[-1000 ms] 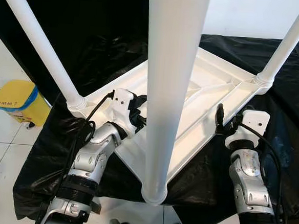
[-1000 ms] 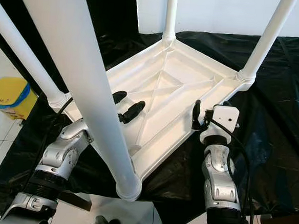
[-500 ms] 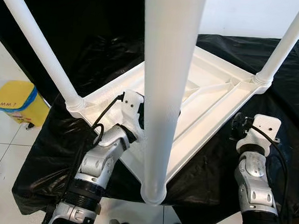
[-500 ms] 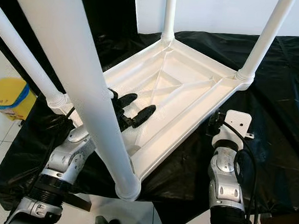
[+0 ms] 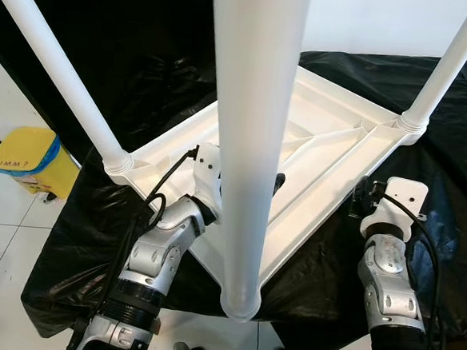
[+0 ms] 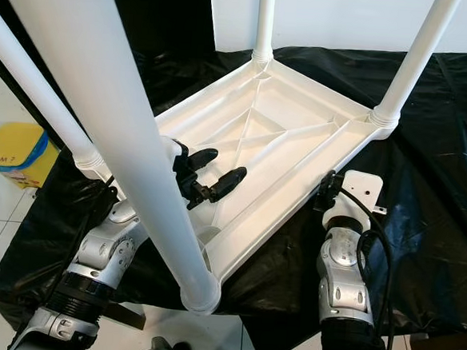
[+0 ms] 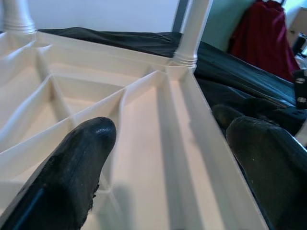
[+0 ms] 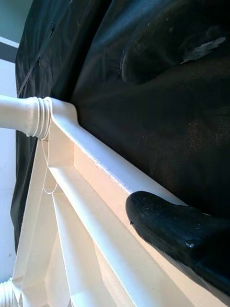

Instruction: Building children table

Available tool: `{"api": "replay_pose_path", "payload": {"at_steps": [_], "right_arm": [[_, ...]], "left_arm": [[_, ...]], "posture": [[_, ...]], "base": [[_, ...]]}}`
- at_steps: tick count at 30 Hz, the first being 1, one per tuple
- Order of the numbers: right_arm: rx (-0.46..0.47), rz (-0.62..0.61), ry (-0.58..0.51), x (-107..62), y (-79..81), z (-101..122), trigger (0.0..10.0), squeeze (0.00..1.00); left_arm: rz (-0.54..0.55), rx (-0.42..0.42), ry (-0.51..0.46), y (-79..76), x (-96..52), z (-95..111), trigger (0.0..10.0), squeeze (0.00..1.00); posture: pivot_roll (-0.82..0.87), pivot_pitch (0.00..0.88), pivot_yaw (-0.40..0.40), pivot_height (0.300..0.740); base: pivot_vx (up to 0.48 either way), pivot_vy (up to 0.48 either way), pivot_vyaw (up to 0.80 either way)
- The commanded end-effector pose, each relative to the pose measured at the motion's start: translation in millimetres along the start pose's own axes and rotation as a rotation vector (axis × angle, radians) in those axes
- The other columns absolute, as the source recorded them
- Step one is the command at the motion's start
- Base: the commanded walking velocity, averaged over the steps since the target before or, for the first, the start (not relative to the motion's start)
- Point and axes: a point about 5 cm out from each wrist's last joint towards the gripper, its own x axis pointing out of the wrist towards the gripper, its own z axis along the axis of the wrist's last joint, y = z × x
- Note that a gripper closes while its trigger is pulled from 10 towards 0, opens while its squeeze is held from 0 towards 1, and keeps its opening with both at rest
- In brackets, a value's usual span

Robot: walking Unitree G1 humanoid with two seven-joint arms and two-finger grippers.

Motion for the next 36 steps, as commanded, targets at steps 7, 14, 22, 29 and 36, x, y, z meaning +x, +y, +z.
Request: {"api": "replay_pose_path", "payload": {"at_steps": [7, 14, 22, 29, 36], "right_arm": [[-0.006, 0.024, 0.056, -1.1, 9.5, -12, 10.0, 0.00], [-0.063, -0.066, 0.071, 4.1, 6.5, -16, 10.0, 0.00], [-0.050, -0.094, 0.115, 5.8, 3.8, -24, 10.0, 0.00], [0.039, 0.132, 0.127, 9.5, 34.8, -27, 10.0, 0.00], [0.048, 0.260, 0.086, 20.1, 50.4, -17, 10.0, 0.00]], "left_arm": [[-0.040, 0.018, -0.004, -6.6, -0.8, 5, 10.0, 0.00], [-0.051, 0.013, -0.020, -17.3, -0.5, 7, 10.0, 0.00], [-0.054, 0.003, -0.025, -22.8, 0.9, 8, 10.0, 0.00], [-0.072, -0.032, -0.062, -43.6, 6.1, 15, 10.0, 0.00], [-0.123, 0.001, -0.077, -65.4, 16.0, 28, 10.0, 0.00]], "posture": [[-0.14, 0.135, 0.074, 0.740], [-0.12, 0.128, 0.057, 0.740], [-0.12, 0.127, 0.053, 0.740], [-0.11, 0.123, 0.059, 0.740], [-0.10, 0.115, 0.056, 0.740]], "base": [[0.000, 0.000, 0.00], [0.000, 0.000, 0.00], [0.000, 0.000, 0.00], [0.000, 0.000, 0.00], [0.000, 0.000, 0.00]]}}
